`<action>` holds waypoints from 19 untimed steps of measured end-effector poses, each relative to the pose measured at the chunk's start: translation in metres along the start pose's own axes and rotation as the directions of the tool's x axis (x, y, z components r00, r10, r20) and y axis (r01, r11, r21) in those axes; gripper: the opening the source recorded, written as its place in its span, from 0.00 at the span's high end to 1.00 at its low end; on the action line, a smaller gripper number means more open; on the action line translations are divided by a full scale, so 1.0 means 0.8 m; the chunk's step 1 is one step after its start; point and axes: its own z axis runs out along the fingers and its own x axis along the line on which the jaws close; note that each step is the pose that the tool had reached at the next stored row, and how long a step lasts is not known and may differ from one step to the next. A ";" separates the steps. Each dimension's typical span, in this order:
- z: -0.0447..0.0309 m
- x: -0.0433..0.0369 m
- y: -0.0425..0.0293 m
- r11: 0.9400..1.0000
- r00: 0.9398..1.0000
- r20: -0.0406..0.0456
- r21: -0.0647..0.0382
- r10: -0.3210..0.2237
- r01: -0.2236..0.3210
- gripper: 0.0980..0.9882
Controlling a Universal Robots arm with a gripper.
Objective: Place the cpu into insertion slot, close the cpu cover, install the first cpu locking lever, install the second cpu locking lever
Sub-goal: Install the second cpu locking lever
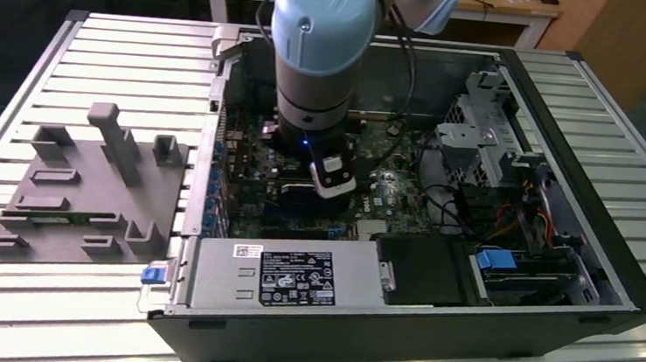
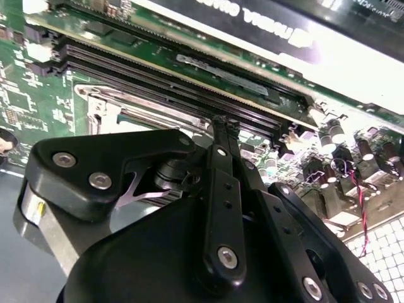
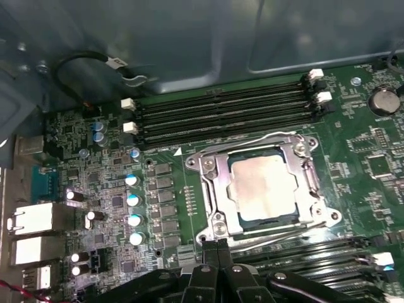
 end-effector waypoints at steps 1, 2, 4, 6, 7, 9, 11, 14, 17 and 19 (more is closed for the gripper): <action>0.0007 0.001 -0.0004 1.000 1.000 -0.001 -0.001 -0.001 0.001 1.00; 0.0013 0.001 -0.0008 1.000 1.000 -0.001 -0.003 -0.002 0.002 1.00; 0.0022 0.002 -0.0013 1.000 1.000 -0.003 -0.009 -0.004 0.004 1.00; 0.0031 0.003 -0.0017 1.000 1.000 -0.005 -0.016 -0.007 0.007 1.00; 0.0035 0.003 -0.0019 1.000 1.000 -0.006 -0.019 -0.008 0.008 1.00; 0.0043 0.004 -0.0022 1.000 1.000 -0.008 -0.025 -0.010 0.010 1.00; 0.0055 0.004 -0.0026 1.000 1.000 -0.010 -0.028 -0.013 0.012 1.00; 0.0070 0.006 -0.0024 0.999 1.000 -0.011 -0.030 -0.016 0.016 1.00; 0.0088 0.007 -0.0012 0.999 1.000 -0.012 -0.030 -0.019 0.018 1.00; 0.0098 0.008 -0.0007 0.999 1.000 -0.013 -0.030 -0.020 0.020 1.00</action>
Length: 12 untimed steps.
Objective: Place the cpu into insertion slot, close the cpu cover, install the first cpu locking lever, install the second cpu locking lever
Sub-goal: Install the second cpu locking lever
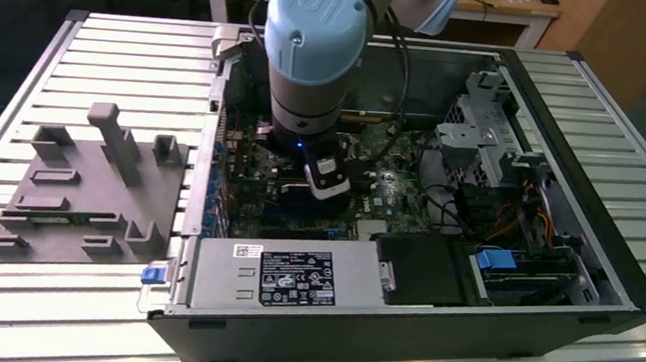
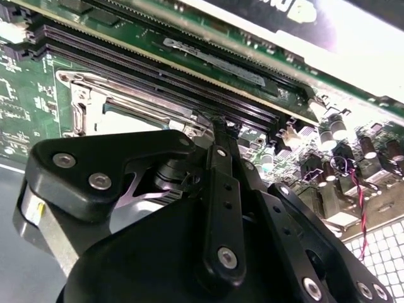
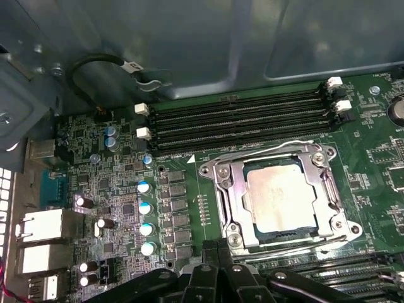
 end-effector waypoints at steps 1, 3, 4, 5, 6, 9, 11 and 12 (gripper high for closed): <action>0.0005 0.000 0.0001 1.000 1.000 0.000 0.000 -0.001 0.001 1.00; 0.0019 0.001 -0.0001 1.000 1.000 -0.001 0.000 -0.003 0.003 1.00; 0.0024 0.001 -0.0003 1.000 1.000 -0.001 0.001 -0.004 0.004 1.00; 0.0025 0.001 -0.0004 1.000 1.000 -0.002 0.001 -0.004 0.004 1.00; 0.0026 0.002 -0.0004 1.000 1.000 -0.002 0.001 -0.005 0.005 1.00; 0.0021 0.002 -0.0001 1.000 1.000 -0.001 0.002 -0.005 0.005 1.00; -0.0007 0.002 0.0010 1.000 1.000 0.000 0.001 -0.006 0.006 1.00; -0.0026 0.002 0.0017 1.000 1.000 0.000 0.001 -0.006 0.006 1.00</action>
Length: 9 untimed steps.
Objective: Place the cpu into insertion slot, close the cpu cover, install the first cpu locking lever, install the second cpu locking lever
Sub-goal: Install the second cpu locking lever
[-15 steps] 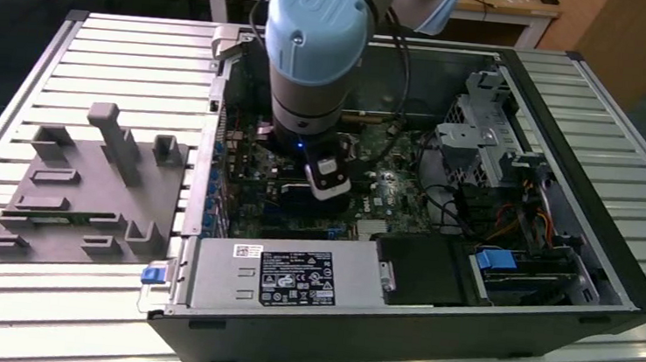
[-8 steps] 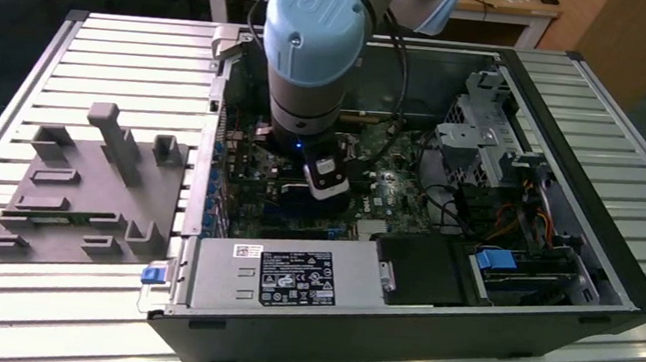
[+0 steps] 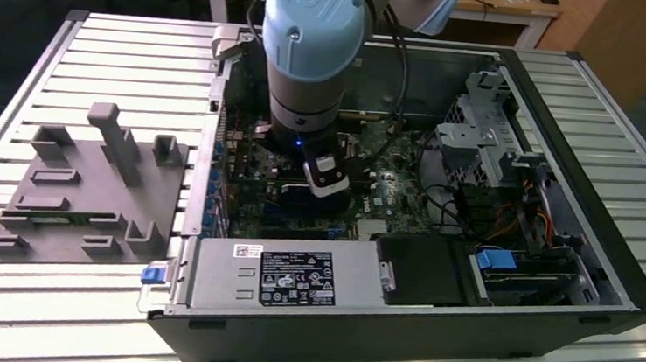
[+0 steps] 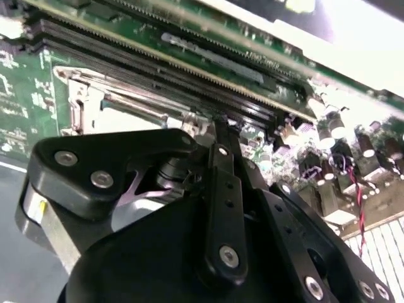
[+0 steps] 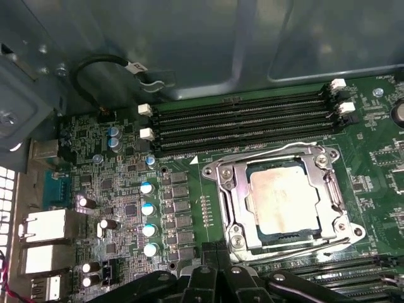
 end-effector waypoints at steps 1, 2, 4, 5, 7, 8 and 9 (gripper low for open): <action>-0.0023 0.000 0.0007 1.000 1.000 0.001 0.000 0.000 0.000 1.00; -0.0046 0.000 0.0016 1.000 1.000 0.001 0.000 0.000 0.000 1.00; -0.0105 0.000 0.0037 1.000 1.000 0.002 0.000 -0.001 0.001 1.00; -0.0140 0.001 0.0049 1.000 1.000 0.002 0.000 -0.001 0.001 1.00; -0.0211 0.001 0.0075 1.000 1.000 0.003 0.000 -0.001 0.001 1.00; -0.0249 0.001 0.0089 1.000 1.000 0.004 0.000 -0.001 0.001 1.00; -0.0286 0.001 0.0103 1.000 1.000 0.004 0.000 -0.001 0.001 1.00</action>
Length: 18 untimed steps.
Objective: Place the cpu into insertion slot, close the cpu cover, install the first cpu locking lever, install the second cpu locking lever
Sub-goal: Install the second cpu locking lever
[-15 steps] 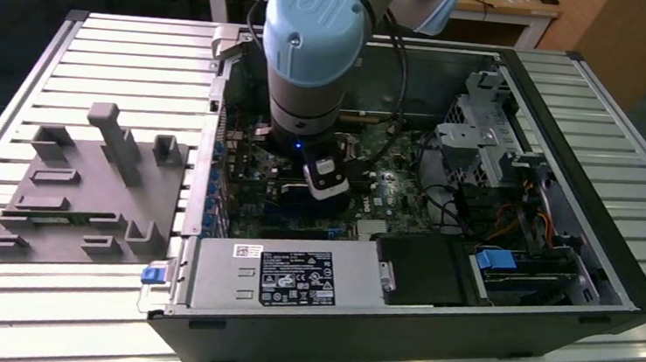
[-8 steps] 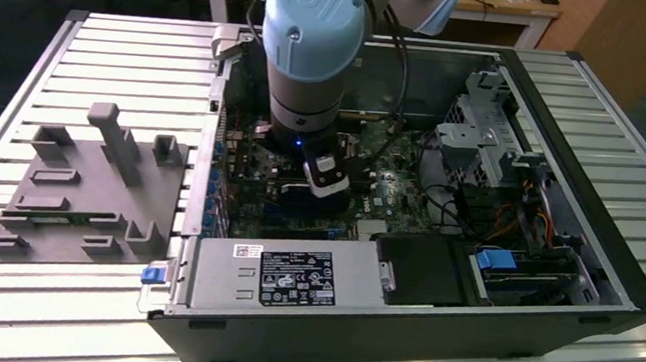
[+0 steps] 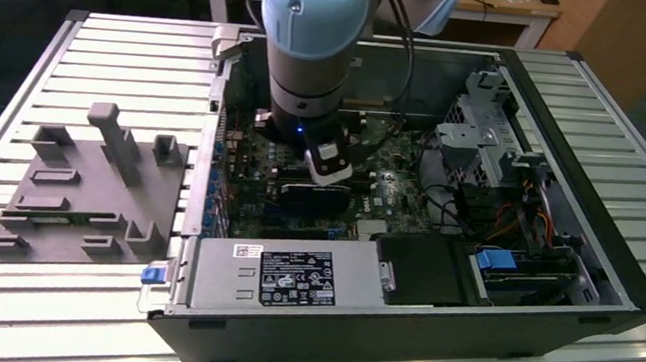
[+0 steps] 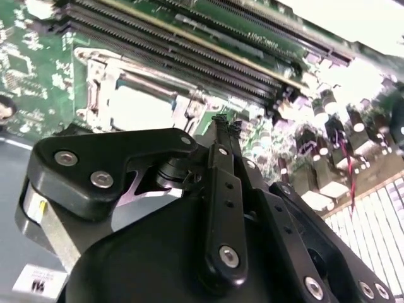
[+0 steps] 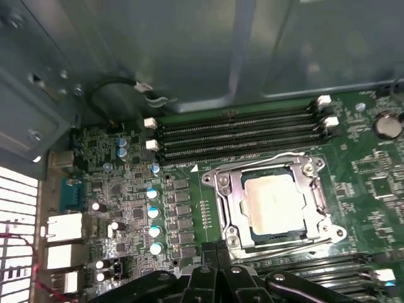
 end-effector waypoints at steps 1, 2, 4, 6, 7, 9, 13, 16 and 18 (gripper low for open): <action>-0.0035 0.000 0.0012 1.000 1.000 0.000 0.000 0.000 0.000 1.00; -0.0062 0.000 0.0022 1.000 1.000 0.000 0.000 0.000 0.000 1.00; -0.0076 0.000 0.0030 1.000 1.000 0.001 0.000 0.000 0.000 1.00; -0.0075 -0.005 0.0037 1.000 1.000 0.001 0.000 0.000 0.000 1.00; -0.0075 -0.008 0.0042 1.000 1.000 0.000 0.000 0.000 0.000 1.00; -0.0073 -0.016 0.0055 1.000 1.000 0.000 0.000 0.000 0.000 1.00; -0.0068 -0.035 0.0084 1.000 1.000 0.000 0.000 0.000 0.000 1.00; -0.0063 -0.050 0.0108 1.000 1.000 -0.001 0.000 0.000 0.000 1.00; -0.0061 -0.059 0.0122 1.000 1.000 -0.002 0.000 0.001 -0.001 1.00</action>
